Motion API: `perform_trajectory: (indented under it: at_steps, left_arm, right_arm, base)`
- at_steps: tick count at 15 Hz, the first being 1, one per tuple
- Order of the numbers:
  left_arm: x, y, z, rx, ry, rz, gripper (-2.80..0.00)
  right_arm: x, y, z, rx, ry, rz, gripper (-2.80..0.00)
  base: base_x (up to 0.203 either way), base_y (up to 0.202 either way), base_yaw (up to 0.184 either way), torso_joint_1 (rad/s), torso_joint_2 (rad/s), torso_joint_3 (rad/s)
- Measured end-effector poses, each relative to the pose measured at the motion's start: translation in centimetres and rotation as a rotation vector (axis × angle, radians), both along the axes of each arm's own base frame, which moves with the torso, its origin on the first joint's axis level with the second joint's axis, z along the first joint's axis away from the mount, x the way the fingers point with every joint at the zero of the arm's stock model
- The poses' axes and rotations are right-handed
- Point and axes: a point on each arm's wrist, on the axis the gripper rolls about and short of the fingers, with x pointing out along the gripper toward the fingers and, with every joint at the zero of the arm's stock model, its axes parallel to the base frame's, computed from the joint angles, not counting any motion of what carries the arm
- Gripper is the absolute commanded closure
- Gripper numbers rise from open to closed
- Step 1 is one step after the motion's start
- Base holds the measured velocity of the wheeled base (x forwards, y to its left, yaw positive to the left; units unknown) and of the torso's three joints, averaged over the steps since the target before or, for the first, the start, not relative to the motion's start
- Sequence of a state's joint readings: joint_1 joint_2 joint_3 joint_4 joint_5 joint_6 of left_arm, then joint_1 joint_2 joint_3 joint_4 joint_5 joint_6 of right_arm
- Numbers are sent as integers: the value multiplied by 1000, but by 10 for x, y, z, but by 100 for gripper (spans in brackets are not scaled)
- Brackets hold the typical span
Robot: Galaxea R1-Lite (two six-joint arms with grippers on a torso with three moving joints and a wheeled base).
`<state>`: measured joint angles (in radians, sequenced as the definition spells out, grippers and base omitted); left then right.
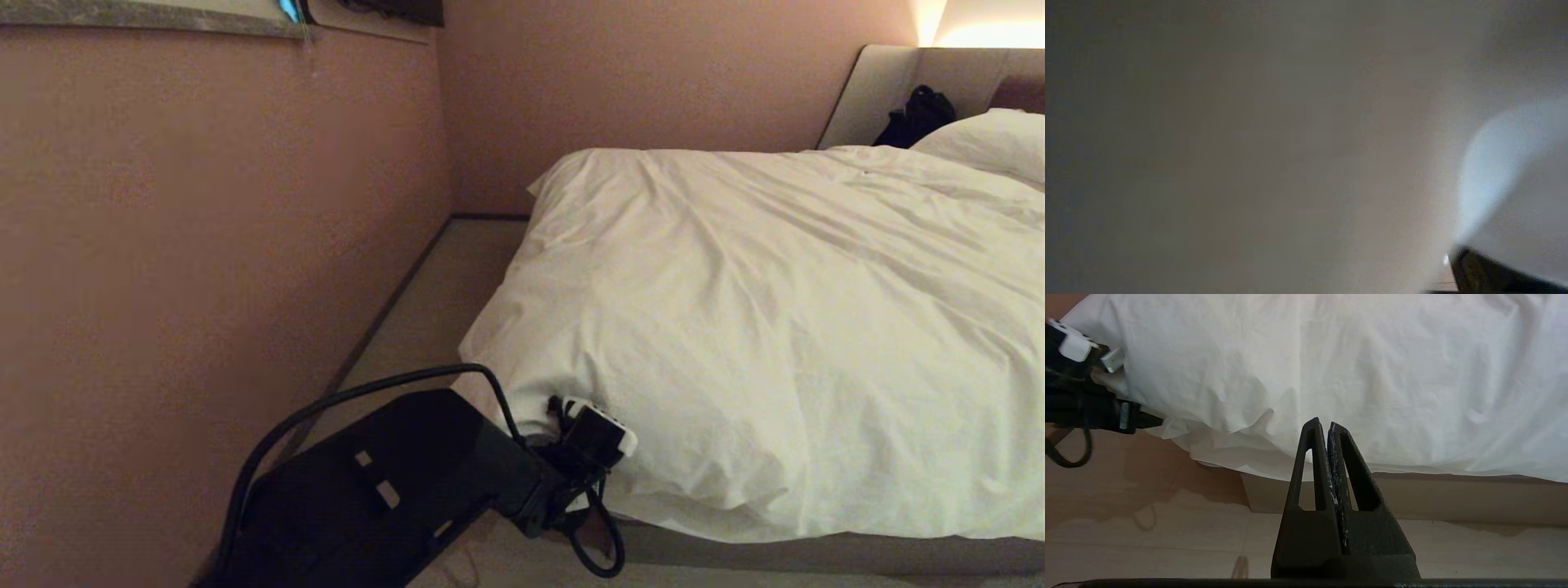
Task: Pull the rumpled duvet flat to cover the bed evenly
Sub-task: Flatten the corners of the folded blanket
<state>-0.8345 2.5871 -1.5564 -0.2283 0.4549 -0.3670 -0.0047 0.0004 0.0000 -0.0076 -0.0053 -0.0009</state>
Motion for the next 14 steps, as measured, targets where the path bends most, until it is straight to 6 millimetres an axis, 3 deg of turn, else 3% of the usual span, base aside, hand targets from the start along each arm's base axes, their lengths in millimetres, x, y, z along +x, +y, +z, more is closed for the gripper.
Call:
perform_trajectory:
  at_steps: [14]
  left_arm:
    - [31, -21, -16, 11, -42, 53, -280]
  right_arm:
    - [0, 0, 0, 0, 0, -1, 0]
  base:
    - [0, 0, 0, 0, 0, 0]
